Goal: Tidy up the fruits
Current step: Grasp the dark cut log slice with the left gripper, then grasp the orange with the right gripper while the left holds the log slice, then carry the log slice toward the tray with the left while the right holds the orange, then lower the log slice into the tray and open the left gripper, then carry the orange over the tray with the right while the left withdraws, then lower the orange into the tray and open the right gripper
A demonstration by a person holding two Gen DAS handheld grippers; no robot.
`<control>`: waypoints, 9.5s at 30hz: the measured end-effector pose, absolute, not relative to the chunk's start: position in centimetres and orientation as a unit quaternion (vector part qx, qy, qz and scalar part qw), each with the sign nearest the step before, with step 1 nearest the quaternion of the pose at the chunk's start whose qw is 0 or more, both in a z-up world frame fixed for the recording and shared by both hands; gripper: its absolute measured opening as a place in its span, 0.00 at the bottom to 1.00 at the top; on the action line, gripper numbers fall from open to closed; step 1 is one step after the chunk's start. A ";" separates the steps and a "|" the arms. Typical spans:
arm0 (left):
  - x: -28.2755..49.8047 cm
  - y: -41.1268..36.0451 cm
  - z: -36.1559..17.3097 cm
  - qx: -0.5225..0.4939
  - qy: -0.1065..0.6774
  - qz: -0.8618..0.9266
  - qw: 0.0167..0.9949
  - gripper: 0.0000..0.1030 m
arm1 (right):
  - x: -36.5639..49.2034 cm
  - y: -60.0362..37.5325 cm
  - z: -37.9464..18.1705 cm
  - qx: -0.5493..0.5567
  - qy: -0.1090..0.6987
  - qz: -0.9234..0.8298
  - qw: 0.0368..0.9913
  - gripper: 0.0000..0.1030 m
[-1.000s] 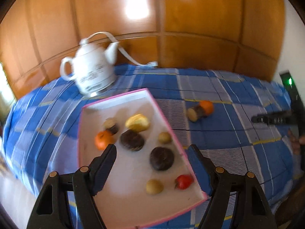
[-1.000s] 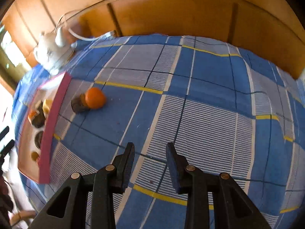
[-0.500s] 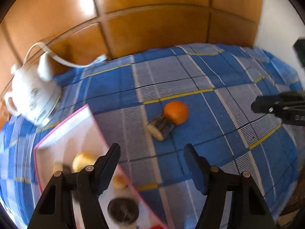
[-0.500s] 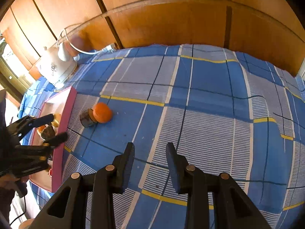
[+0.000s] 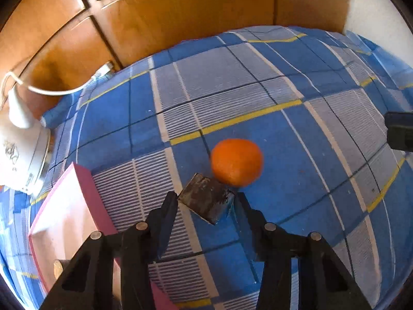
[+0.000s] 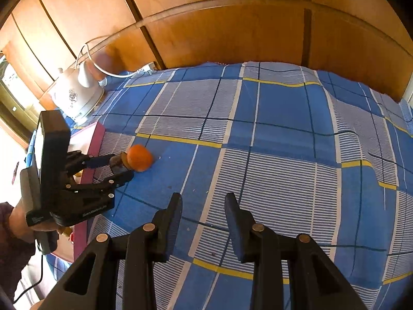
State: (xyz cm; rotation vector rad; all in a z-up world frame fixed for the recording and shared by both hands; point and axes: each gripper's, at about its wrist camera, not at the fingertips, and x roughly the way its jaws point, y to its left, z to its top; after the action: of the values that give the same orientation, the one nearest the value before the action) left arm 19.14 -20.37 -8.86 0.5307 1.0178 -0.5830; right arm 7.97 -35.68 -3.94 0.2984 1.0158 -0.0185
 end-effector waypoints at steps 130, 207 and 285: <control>7.2 -17.8 -9.3 0.085 0.462 -0.267 0.841 0.35 | 11.1 -33.6 -9.5 0.162 0.558 0.102 0.807 0.37; 7.4 2.9 -2.4 -0.022 0.382 -0.013 0.924 0.73 | 10.4 -31.1 -9.1 0.070 0.539 0.096 0.834 0.36; 2.8 11.8 -2.7 -0.067 0.335 0.095 0.935 1.00 | 13.2 -6.9 -6.0 0.027 0.527 0.223 0.820 0.39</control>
State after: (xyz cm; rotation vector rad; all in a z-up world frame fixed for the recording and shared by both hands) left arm 2.83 11.77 -2.69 -0.1363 0.6848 0.1950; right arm 13.18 -6.92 -6.01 0.0567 1.1219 0.4746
